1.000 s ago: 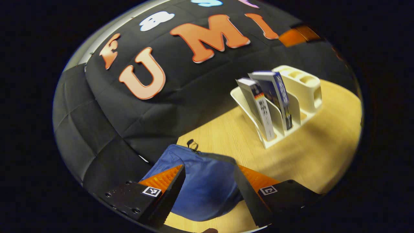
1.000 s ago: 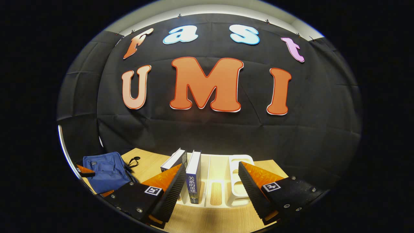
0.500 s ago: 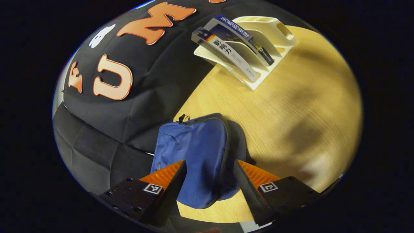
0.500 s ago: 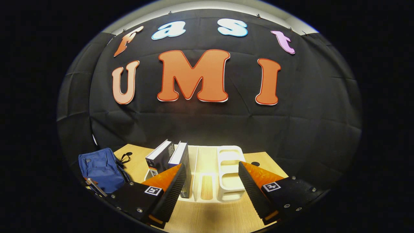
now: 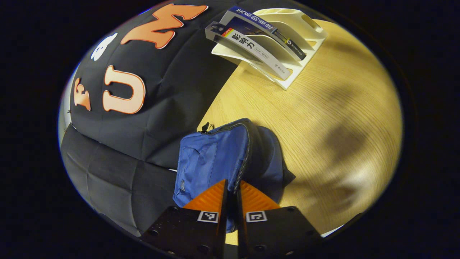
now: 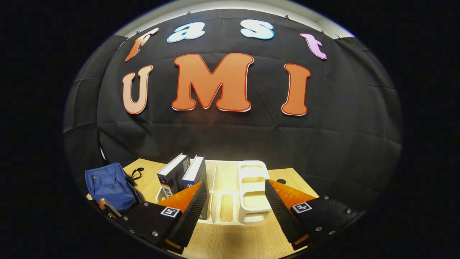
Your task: Open the schoolbag, grab two books from the bookshelf and put them into the schoolbag.
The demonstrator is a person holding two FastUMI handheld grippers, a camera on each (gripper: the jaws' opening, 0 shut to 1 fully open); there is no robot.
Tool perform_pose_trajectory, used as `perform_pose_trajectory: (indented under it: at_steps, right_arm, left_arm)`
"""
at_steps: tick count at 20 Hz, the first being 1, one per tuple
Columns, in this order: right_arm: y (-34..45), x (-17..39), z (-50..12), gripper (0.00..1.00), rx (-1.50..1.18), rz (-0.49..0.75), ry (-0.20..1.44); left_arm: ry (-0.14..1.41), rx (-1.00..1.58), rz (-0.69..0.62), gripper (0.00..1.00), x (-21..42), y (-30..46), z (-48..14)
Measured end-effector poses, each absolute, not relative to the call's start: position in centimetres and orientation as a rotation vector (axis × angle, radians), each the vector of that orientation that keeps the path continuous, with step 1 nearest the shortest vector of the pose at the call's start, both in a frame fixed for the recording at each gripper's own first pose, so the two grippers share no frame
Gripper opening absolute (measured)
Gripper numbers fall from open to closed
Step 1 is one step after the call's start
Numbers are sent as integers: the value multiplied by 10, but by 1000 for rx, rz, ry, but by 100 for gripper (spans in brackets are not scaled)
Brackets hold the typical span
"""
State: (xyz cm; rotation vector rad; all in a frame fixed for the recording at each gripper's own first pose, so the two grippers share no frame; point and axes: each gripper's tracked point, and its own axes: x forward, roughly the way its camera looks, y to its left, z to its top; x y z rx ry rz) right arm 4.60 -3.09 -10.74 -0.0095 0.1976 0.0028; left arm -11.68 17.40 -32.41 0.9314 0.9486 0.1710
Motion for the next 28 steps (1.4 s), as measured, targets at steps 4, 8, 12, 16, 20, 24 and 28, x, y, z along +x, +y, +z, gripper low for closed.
perform_pose_trajectory:
  at_steps: [4, 8, 12, 16, 20, 24, 28]
  right_arm:
    - [-22, 49, -108, 97, -5, 22, 204]
    - [2, 58, -103, 97, -22, 71, 213]
    - [40, 71, -97, 97, -40, 156, 253]
    - [81, 92, -102, 97, -36, 225, 373]
    - [111, 119, -126, 97, -40, 245, 542]
    - [138, 146, -144, 97, -111, 236, 667]
    - [168, 169, -164, 97, -110, 245, 812]
  left_arm:
    - [997, 736, 168, 4, -104, 180, -304]
    - [1016, 563, 150, 2, -88, 197, -267]
    - [1013, 416, 152, 2, -68, 223, -224]
    - [990, 290, 169, 2, -55, 255, -187]
    - [954, 158, 186, 2, -39, 289, -159]
    - [926, 52, 179, 2, -27, 316, -145]
    - [921, -17, 163, 2, -19, 335, -138]
